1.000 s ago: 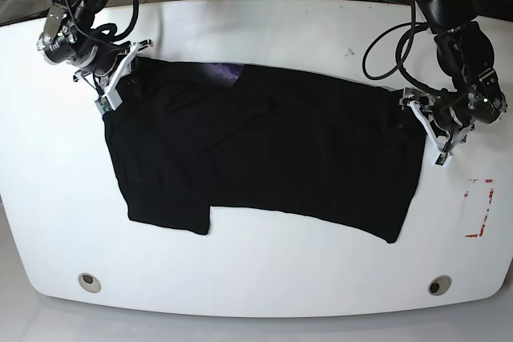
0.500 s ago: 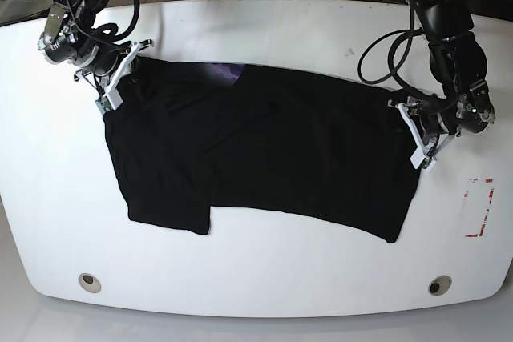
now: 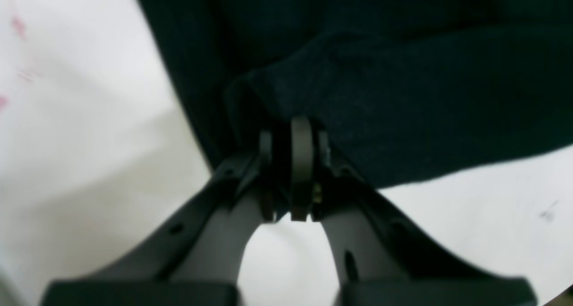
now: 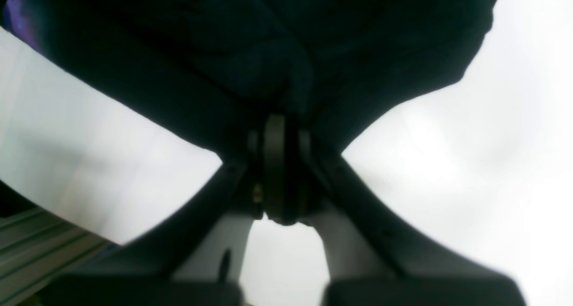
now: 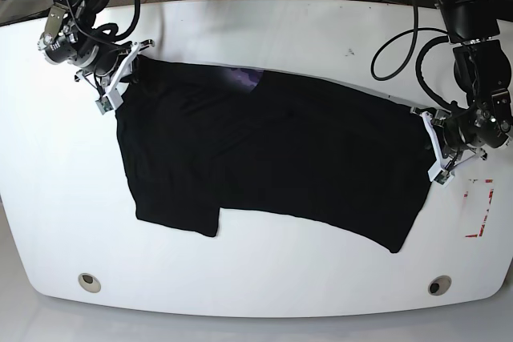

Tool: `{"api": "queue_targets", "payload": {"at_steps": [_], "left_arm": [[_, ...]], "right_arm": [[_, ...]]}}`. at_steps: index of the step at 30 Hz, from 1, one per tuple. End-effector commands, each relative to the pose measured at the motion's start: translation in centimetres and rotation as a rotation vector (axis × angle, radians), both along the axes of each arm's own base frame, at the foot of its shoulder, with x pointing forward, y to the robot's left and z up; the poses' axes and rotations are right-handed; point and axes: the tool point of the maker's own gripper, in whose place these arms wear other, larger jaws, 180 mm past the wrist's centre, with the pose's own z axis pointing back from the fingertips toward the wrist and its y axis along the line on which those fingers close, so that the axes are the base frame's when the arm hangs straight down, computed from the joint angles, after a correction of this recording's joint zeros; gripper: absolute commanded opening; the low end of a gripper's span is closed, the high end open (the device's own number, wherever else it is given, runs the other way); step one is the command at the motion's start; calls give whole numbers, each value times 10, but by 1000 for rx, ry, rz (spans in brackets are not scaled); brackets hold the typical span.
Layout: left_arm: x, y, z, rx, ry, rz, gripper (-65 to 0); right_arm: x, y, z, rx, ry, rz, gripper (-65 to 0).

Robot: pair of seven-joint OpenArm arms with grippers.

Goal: Fold the T-shirt properly
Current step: 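Regrasp the shirt edge with the left gripper and pull it outward, then pull the shirt edges apart with both grippers to smooth it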

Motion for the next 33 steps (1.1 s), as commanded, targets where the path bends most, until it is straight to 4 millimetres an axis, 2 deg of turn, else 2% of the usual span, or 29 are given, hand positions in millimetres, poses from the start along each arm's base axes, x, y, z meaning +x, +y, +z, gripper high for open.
{"api": "queue_targets", "payload": {"at_steps": [1, 5, 11, 14, 16, 19, 22, 24, 25, 29, 33], "left_arm": [[14, -2, 29, 54, -80, -59, -608], [23, -10, 36, 120, -78, -144, -607], [38, -16, 29, 138, -47, -210, -607], [43, -9, 25, 138, -38, -214, -601], [48, -6, 23, 136, -28, -210, -556], [54, 1, 22, 135, -11, -190, -381], [54, 16, 27, 155, -15, -171, -171], [57, 16, 30, 146, -37, -175, -92], [59, 17, 33, 141, -55, -177, -75], [61, 20, 38, 134, -77, -176, -78], [55, 29, 42, 125, -100, -144, -78]], "right_arm": [[7, -4, 10, -6, -40, -1, -650], [7, -3, 10, -6, -40, 1, -650], [7, -3, 9, -5, -38, 1, -650], [5, -3, 9, -5, -35, 1, -650], [5, -3, 8, -6, -34, -1, -650], [5, -5, 9, -7, -35, -5, -650], [5, -5, 9, -7, -35, -5, -650], [5, -5, 9, -7, -35, -7, -650], [5, -5, 9, -7, -35, -7, -650], [5, -7, 11, -6, -42, -12, -650], [11, -17, 32, -37, -113, -50, -650]]}}
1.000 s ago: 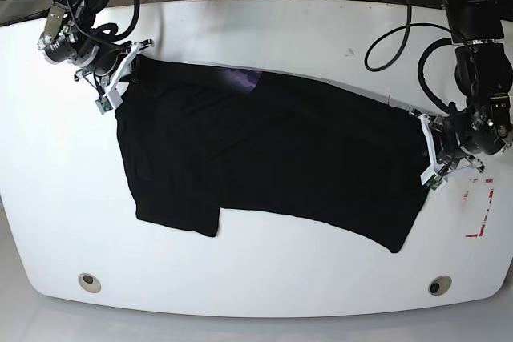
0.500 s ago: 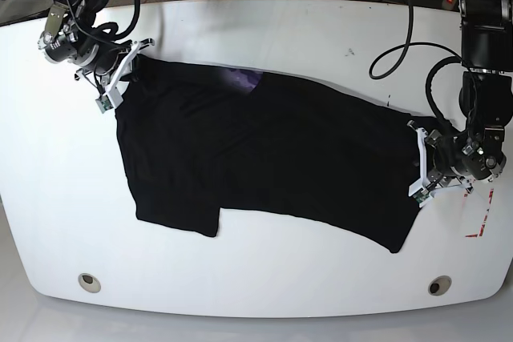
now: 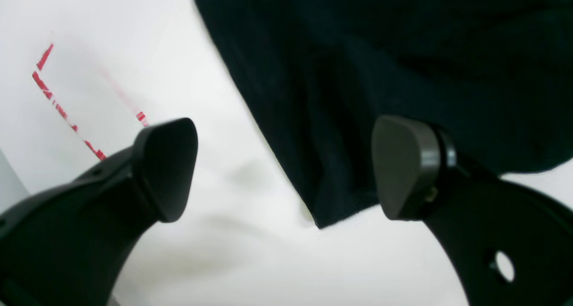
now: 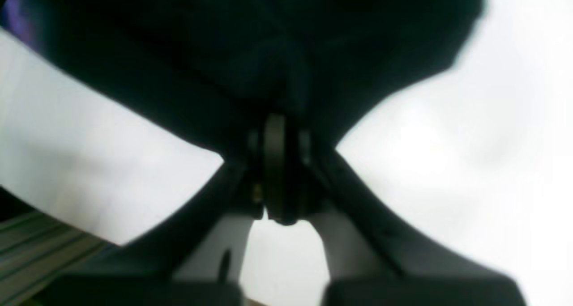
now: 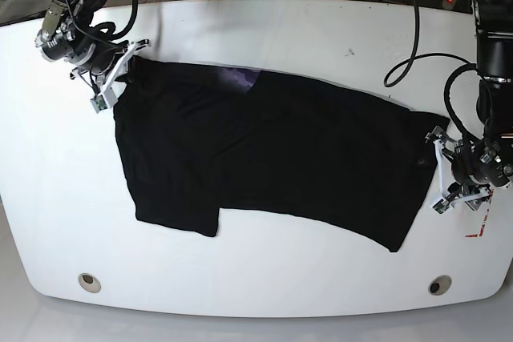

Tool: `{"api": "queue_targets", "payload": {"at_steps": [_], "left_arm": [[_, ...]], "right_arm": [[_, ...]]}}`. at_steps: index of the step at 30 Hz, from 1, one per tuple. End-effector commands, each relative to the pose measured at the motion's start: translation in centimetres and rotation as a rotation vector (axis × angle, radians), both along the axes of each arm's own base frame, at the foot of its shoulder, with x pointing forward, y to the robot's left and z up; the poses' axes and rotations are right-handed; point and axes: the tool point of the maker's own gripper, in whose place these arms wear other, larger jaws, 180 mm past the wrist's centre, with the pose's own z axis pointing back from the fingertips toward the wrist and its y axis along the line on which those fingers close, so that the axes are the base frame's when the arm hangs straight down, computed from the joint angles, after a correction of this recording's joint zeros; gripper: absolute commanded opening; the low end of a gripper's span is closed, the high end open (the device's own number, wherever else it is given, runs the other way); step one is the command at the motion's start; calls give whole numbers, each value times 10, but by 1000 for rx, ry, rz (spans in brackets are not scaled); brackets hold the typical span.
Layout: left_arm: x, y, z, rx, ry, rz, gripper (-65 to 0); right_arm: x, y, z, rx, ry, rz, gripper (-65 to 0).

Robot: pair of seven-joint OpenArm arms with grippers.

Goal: Fold the T-shirt properly
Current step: 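Pull the shirt edges apart with both grippers to smooth it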

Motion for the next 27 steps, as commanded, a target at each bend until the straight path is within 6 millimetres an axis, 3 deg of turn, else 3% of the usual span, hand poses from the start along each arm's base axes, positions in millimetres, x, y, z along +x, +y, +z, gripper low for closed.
{"api": "queue_targets", "payload": {"at_steps": [1, 5, 9, 17, 21, 24, 27], "left_arm": [[4, 13, 21, 0, -71, 27, -78], [-14, 20, 3, -28, -42, 64, -78], [-29, 6, -21, -94, -21, 57, -78], [-59, -3, -61, -174, 34, 67, -78], [-69, 3, -80, -202, 75, 108, -78], [-76, 11, -91, -208, 111, 141, -78], [-80, 12, -94, -208, 122, 147, -78]], "right_arm": [[13, -5, 26, -21, -98, -13, -650], [18, -9, 38, -41, -135, -24, -650], [20, -9, 40, -41, -142, -24, -650], [16, -13, 30, -34, -109, -39, -650], [12, -32, 22, -41, -76, -77, -650], [7, -51, 12, -28, -46, -135, -585], [5, -64, 4, -8, -25, -185, -583]]}}
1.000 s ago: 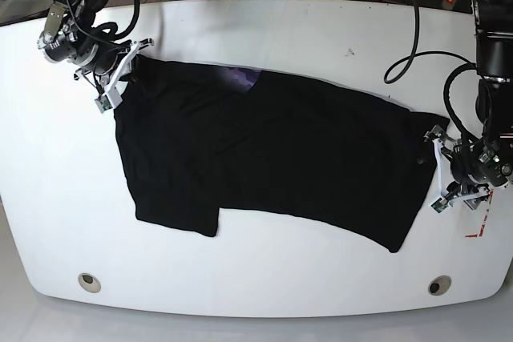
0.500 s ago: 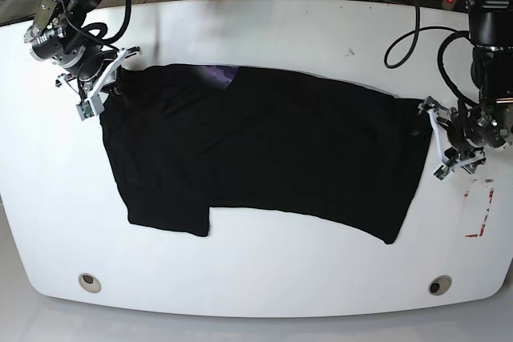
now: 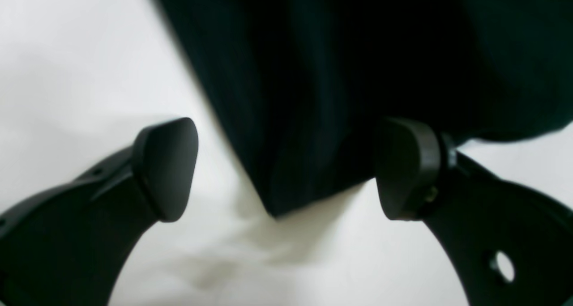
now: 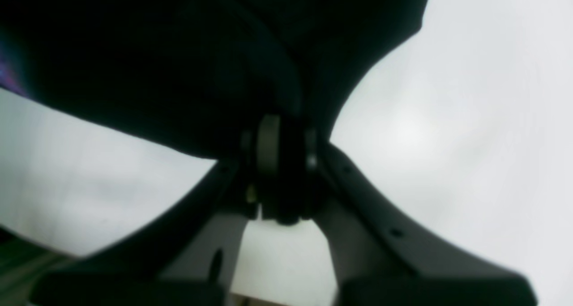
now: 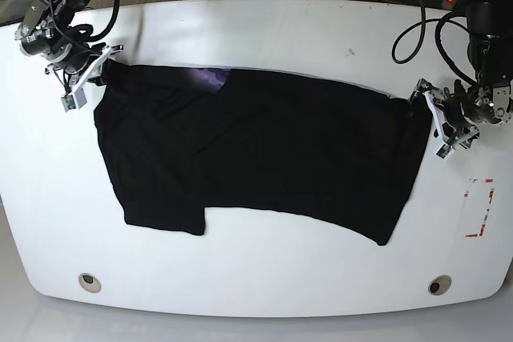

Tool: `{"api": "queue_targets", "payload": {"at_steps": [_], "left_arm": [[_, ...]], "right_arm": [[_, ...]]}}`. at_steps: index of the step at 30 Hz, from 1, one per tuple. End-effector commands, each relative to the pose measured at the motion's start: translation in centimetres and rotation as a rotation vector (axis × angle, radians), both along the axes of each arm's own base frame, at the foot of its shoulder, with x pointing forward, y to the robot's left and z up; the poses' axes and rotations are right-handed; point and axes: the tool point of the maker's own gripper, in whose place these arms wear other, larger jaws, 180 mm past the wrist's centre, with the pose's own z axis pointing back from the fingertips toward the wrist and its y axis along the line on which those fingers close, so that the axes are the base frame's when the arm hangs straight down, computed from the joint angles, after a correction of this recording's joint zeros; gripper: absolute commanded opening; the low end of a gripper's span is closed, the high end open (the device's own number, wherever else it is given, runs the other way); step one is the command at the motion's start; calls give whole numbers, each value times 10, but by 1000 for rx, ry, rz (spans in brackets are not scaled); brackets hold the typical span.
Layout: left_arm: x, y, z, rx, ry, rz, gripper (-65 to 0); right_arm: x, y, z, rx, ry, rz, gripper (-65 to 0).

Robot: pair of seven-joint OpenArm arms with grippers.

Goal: Fold the T-shirt properly
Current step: 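Pull the shirt edges apart with both grippers to smooth it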

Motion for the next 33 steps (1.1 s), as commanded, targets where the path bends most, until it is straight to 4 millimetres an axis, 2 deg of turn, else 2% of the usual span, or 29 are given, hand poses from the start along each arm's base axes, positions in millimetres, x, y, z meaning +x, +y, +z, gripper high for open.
{"api": "queue_targets", "payload": {"at_steps": [1, 3, 5, 9, 11, 13, 15, 18, 22, 25, 27, 30, 33], "left_arm": [[-11, 13, -6, 50, 50, 3, -78], [-20, 12, -12, 51, 71, 0, -78], [-26, 12, -16, 49, 84, -1, -79], [-42, 11, -26, 45, 119, 1, -81], [-46, 11, -28, 43, 128, 0, -117], [-48, 9, -28, 41, 127, -3, -146], [-45, 5, -19, 27, 95, -8, -161], [-42, 7, 0, 23, 41, 3, -160], [-30, 11, 31, 70, -23, -1, -160], [-22, 3, 42, 58, -74, 7, -160], [-18, -4, 46, 38, -100, 14, -160], [-6, -12, 57, 40, -143, -1, -162], [-2, -32, 51, 46, -137, -46, -164]], "right_arm": [[5, -12, 4, 4, -25, -27, -579], [3, -16, 4, 8, -26, -41, -566], [3, -20, 7, 1, -34, -52, -522], [1, -22, 20, -34, -63, -49, -363], [4, -11, 29, -47, -92, -27, -260], [6, -2, 35, -48, -118, -18, -203], [11, 9, 40, -46, -139, 7, -162], [18, 32, 32, -12, -124, 74, -163], [39, 57, 25, 38, -121, 138, -171], [50, 68, 14, 84, -98, 163, -171], [58, 71, 9, 104, -92, 167, -171], [65, 62, 2, 81, -59, 160, -171], [69, 56, -5, 29, -27, 164, -171]]}}
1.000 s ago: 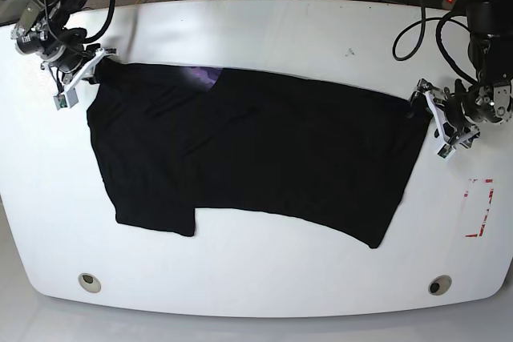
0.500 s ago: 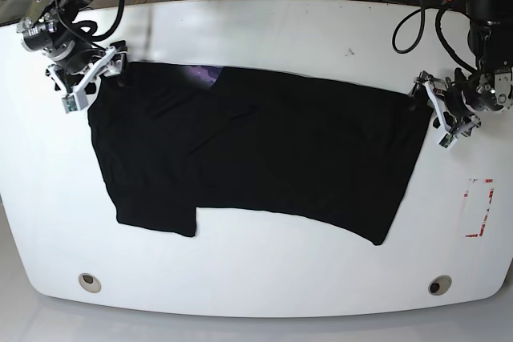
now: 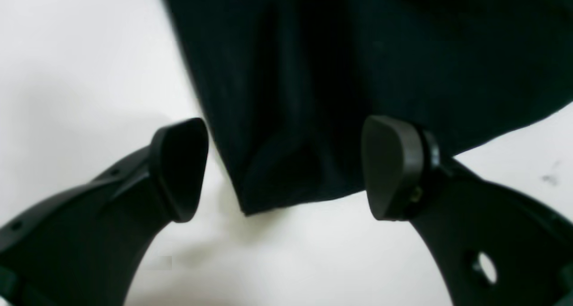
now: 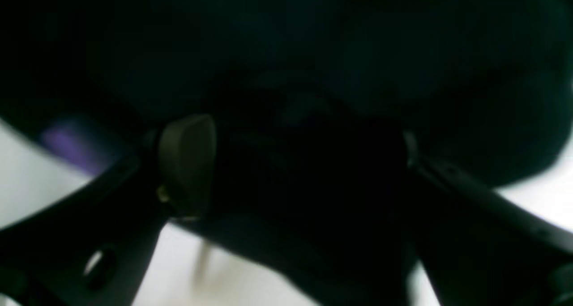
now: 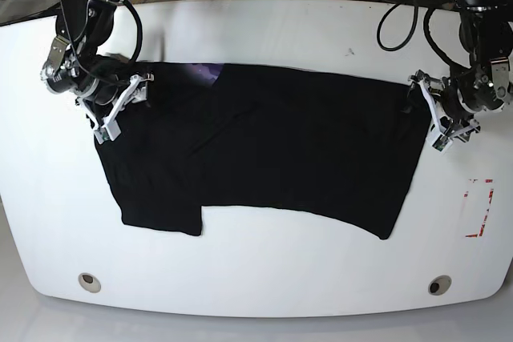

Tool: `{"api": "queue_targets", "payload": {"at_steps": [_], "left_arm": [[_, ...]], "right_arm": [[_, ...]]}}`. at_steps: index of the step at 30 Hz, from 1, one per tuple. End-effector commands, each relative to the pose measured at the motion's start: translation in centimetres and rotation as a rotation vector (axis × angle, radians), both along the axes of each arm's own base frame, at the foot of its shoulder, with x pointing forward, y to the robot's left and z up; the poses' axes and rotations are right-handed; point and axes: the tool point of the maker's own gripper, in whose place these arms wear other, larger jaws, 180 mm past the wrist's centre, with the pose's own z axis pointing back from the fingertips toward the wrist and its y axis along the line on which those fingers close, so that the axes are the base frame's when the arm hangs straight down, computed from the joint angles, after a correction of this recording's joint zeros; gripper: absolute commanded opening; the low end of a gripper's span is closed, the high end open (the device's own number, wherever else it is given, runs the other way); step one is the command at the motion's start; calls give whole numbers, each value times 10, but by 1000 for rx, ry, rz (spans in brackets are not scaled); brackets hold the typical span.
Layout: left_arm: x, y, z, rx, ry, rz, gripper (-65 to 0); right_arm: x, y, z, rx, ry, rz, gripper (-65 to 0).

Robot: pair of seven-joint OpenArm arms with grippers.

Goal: Fold the T-shirt properly
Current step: 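Pull the shirt edges apart with both grippers to smooth it, then regrasp the shirt edge with the right gripper and pull it outward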

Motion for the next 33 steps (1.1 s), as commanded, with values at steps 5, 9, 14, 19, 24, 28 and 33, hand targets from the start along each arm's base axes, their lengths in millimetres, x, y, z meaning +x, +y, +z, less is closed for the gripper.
{"api": "queue_targets", "payload": {"at_steps": [5, 9, 14, 19, 24, 28, 33], "left_arm": [[12, -21, -3, 43, -26, -32, -164], [7, -29, -20, 70, 8, -21, -162], [0, -27, -36, 91, 54, -9, -162], [-2, -26, -41, 89, 70, -4, -162], [-3, -25, -41, 94, 71, -4, -162], [-7, -22, -44, 101, 82, -3, -162], [-27, -12, -53, 120, 126, -3, -162]], "right_arm": [[14, -4, 6, -70, -49, 26, -171], [12, -2, 3, -83, -37, 39, -200], [11, 3, 0, -80, -30, 48, -323], [8, 6, -9, -63, 0, 53, -373], [8, 6, -21, -30, 11, 35, -385], [8, 5, -19, -25, 5, 33, -561], [16, 5, 1, -58, -61, 45, -650]]}}
